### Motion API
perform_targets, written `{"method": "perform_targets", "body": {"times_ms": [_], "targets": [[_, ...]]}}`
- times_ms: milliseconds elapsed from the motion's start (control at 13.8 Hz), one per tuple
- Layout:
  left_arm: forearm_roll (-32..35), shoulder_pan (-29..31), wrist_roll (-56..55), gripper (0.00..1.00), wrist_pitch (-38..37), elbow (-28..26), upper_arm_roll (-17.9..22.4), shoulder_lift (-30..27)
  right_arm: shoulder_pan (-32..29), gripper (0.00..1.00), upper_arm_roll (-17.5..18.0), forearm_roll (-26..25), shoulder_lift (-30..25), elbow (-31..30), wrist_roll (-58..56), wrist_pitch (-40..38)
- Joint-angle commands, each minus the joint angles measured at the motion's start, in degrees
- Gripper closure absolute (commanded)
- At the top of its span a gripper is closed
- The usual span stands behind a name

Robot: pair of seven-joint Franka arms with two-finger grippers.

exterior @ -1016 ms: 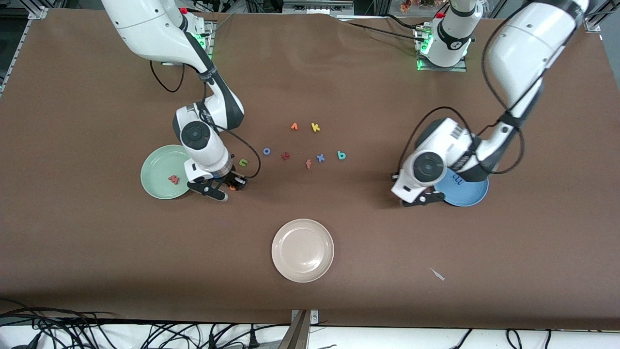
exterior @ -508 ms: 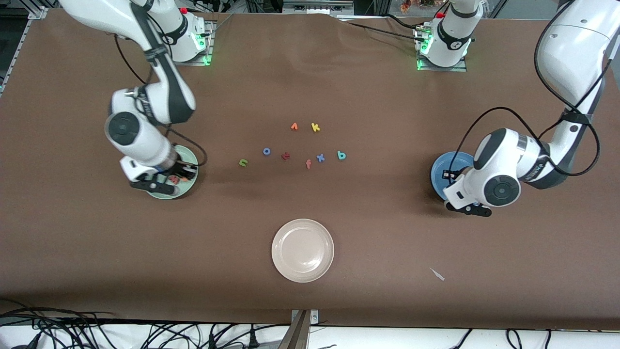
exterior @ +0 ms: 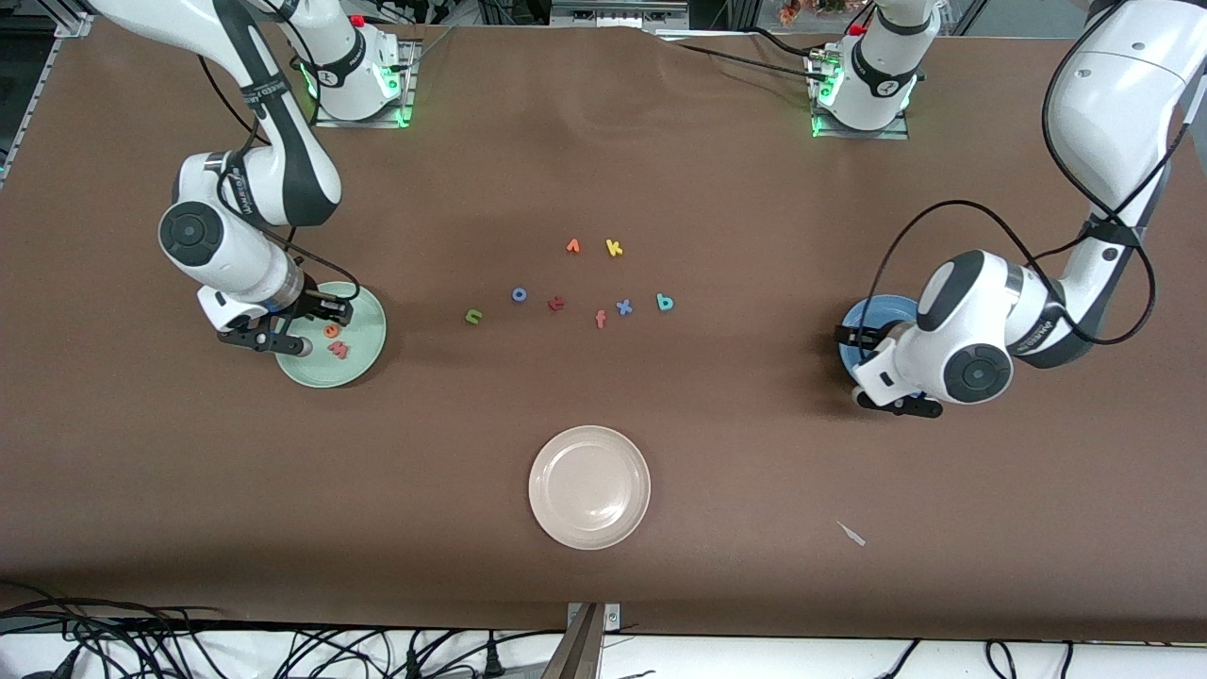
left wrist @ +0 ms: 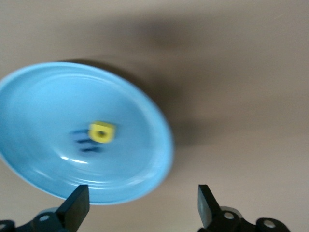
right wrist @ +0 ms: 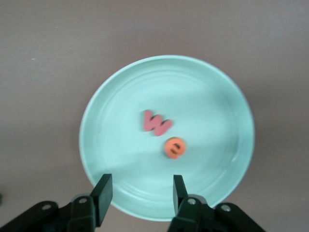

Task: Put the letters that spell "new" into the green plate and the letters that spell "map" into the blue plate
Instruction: 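Place the a on the blue plate while the right gripper places the e, then grasp the teal p with the left gripper while the right gripper grasps the c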

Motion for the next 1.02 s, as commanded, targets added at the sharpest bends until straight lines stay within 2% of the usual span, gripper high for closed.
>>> {"method": "perform_targets", "body": {"times_ms": [0,218,363,653,798,944], "targets": [[-1.4,0.1,-12.9,0.0,2.8,-2.5,-5.6,-1.5,0.2,0.4,4.9,-0.3,-0.7,-1.0,10.2,0.9],[-0.7,-0.9,-28.6,0.0,11.9,-8.0,-10.5,-1.5,0.5,0.39,10.8,-0.6,1.4,-0.7,21.9,4.8],[0.7,-3.9,-36.8,0.0,20.2,-12.1,-10.9,-1.5,2.2,0.37,12.2,-0.6,2.7,-0.3,28.0,6.0],[10.7,-11.9,-54.4,0.0,27.4,-13.0,-10.0,1.3,7.2,0.36,12.2,-0.7,5.7,-0.3,34.3,10.8],[11.6,-16.0,-57.8,0.0,31.0,-13.0,-8.0,1.7,9.2,0.36,12.0,-0.6,8.0,-0.3,35.2,14.0],[11.6,-21.1,-58.9,0.0,33.7,-12.7,-4.0,1.7,10.1,0.36,11.6,-0.6,9.1,-0.5,35.2,15.8]]}}
